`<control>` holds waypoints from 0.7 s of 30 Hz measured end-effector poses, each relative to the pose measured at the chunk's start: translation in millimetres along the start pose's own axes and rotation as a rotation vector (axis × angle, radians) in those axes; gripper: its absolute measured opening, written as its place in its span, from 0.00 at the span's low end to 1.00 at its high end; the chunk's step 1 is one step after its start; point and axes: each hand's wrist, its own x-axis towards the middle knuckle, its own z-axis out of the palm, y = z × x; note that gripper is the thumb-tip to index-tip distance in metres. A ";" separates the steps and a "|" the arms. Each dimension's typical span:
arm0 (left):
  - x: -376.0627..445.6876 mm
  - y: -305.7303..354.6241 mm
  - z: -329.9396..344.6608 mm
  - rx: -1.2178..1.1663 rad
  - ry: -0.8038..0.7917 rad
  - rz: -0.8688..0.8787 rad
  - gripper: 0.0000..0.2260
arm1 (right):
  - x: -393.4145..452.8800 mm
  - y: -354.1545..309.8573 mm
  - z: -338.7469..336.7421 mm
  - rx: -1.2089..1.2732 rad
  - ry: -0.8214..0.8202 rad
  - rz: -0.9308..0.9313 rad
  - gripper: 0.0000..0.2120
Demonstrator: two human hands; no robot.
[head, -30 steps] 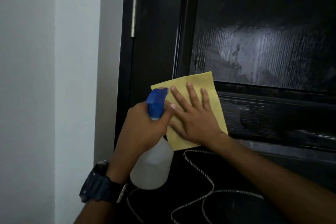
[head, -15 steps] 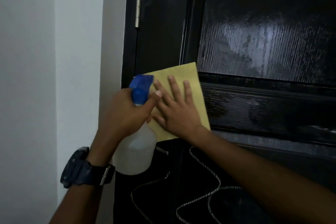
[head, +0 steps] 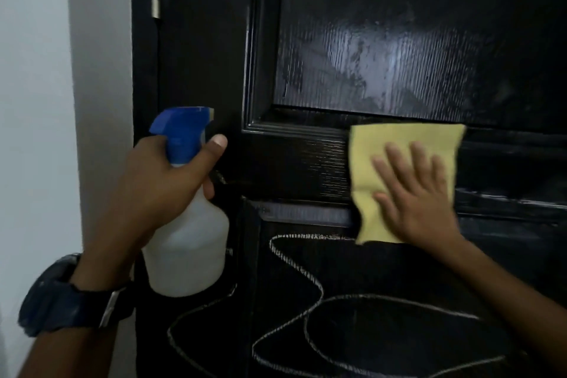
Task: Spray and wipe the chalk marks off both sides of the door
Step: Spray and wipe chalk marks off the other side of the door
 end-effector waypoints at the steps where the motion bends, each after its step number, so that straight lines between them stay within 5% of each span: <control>1: -0.8 0.8 0.8 0.001 -0.009 -0.007 0.22 | -16.9 24.5 -2.9 0.006 -0.021 0.024 0.29; 4: -3.6 3.2 4.6 -0.001 -0.024 -0.001 0.23 | -32.1 45.7 -10.8 0.089 -0.033 0.164 0.26; 10: -13.3 19.2 37.6 -0.034 -0.062 0.017 0.25 | 18.2 -34.3 -0.7 0.132 0.039 0.310 0.27; 14: -26.0 27.9 72.6 -0.098 -0.124 0.031 0.24 | -7.7 12.1 3.8 0.151 0.029 0.339 0.27; 21: -47.0 40.5 106.3 -0.216 -0.279 0.092 0.21 | -61.7 144.9 -17.5 0.318 0.138 1.292 0.29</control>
